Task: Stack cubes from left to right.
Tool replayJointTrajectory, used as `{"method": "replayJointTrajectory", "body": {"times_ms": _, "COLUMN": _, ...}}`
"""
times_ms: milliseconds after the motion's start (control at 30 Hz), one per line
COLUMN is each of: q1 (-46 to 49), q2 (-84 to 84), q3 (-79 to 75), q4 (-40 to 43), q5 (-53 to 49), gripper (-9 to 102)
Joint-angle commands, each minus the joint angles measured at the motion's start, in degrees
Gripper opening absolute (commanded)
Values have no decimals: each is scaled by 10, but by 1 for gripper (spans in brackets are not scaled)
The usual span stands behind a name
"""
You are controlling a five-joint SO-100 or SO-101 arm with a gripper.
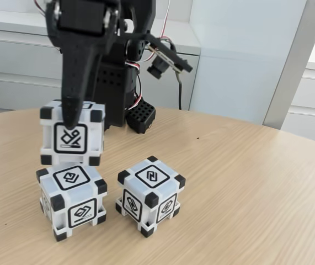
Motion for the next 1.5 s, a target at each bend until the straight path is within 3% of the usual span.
{"method": "replayJointTrajectory", "body": {"times_ms": 0, "q1": 7, "q2": 4, "q3": -15, "q4": -5, "q5": -9, "gripper": 0}}
{"method": "replayJointTrajectory", "body": {"times_ms": 633, "q1": 0, "q2": -4, "q3": -48, "q4": -6, "q5": -16, "gripper": 0}}
{"method": "replayJointTrajectory", "body": {"times_ms": 1467, "q1": 2, "q2": -165, "q3": -105, "q4": -6, "q5": -8, "gripper": 0}}
